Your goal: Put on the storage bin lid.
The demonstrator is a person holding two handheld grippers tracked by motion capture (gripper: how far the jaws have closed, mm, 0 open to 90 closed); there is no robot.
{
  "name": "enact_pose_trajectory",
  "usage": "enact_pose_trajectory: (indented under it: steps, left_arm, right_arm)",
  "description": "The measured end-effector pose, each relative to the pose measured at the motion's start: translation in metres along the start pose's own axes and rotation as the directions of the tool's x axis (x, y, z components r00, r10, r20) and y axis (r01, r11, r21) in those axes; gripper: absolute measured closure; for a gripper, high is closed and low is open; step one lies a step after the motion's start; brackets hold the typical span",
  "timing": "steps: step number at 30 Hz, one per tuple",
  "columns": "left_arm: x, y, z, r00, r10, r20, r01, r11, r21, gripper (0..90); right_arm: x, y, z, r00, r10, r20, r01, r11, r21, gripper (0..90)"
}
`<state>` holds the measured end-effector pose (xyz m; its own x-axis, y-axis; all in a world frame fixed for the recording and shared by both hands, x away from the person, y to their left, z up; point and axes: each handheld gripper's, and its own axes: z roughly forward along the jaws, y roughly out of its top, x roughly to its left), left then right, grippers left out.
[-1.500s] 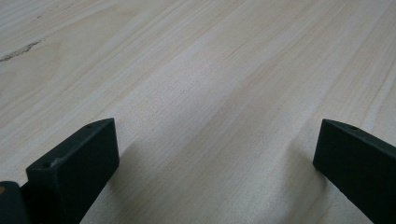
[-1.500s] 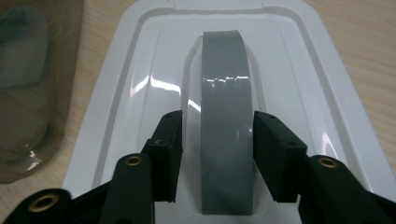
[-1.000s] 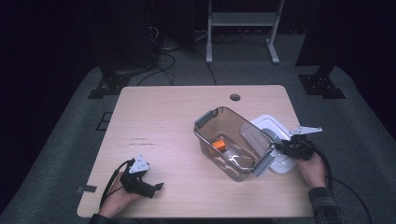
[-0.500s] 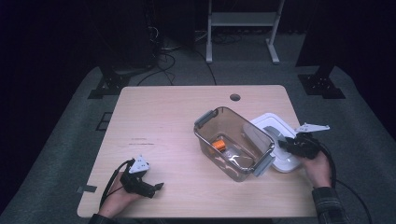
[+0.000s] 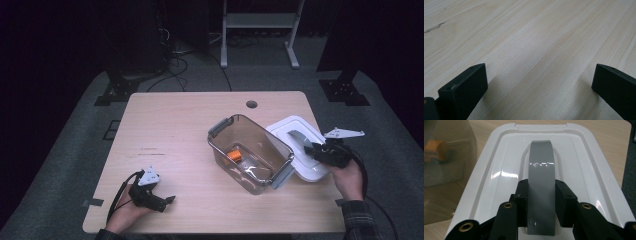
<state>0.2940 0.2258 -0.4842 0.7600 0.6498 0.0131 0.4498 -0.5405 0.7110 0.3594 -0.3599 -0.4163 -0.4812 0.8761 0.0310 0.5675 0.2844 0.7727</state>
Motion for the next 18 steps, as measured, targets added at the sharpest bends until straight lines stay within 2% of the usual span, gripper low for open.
enact_pose_trajectory:
  steps: [18]
  left_arm:
    - [0.0, 0.0, 0.0, 1.0, 0.0, 0.0, 0.0, 1.0, 0.0, 0.0]
  right_arm:
    - [-0.001, 0.011, -0.026, 1.0, 0.006, 0.006, -0.006, 0.999, -0.041, 66.4]
